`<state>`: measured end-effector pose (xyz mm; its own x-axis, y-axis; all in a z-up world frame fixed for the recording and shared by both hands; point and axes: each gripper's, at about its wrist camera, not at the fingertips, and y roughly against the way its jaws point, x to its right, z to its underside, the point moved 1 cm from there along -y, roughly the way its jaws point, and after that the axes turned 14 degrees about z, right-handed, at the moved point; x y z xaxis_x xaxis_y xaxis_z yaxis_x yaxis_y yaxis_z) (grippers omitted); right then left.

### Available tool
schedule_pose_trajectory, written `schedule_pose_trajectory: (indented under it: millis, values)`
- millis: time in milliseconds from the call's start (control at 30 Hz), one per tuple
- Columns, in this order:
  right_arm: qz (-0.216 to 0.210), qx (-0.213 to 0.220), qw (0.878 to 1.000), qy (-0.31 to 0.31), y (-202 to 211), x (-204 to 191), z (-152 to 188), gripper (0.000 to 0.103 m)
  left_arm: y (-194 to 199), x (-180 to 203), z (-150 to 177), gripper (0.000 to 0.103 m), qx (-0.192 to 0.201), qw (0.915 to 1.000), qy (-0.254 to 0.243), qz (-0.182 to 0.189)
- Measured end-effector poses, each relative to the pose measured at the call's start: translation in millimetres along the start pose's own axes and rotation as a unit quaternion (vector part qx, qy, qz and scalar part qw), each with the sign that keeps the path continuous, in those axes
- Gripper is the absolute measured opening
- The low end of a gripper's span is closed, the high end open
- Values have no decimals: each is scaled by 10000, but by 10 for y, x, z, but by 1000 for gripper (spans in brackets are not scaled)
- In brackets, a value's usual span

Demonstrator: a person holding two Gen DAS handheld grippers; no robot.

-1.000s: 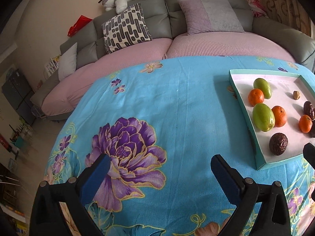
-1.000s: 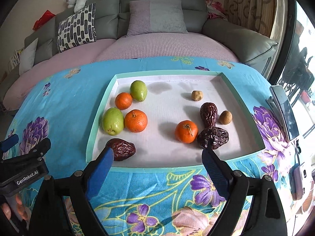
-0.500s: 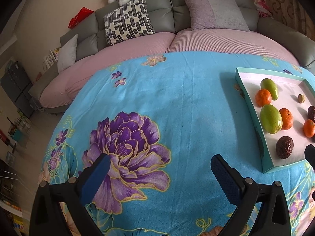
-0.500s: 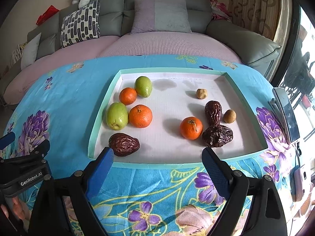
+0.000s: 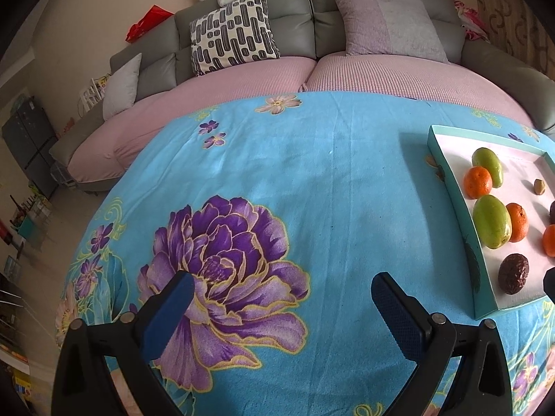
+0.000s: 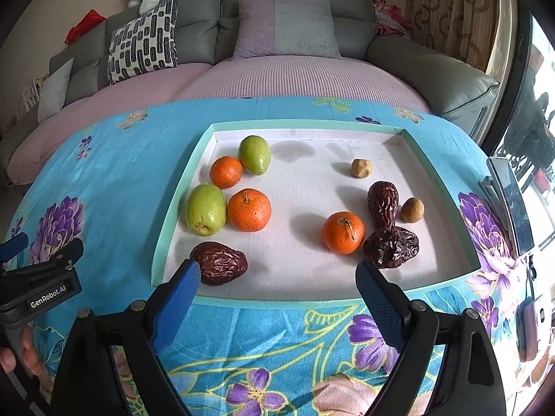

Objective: Organize fruits

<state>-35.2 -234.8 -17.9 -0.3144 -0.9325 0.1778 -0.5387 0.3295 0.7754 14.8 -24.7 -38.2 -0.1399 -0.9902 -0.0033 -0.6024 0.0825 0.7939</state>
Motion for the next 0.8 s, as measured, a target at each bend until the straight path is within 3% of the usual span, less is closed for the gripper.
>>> schedule_pose_trajectory:
  millis: [800]
  values:
    - [47,-27,10000,60,-7,-16,5,91,10,7,-6,103,21,9998,89,199]
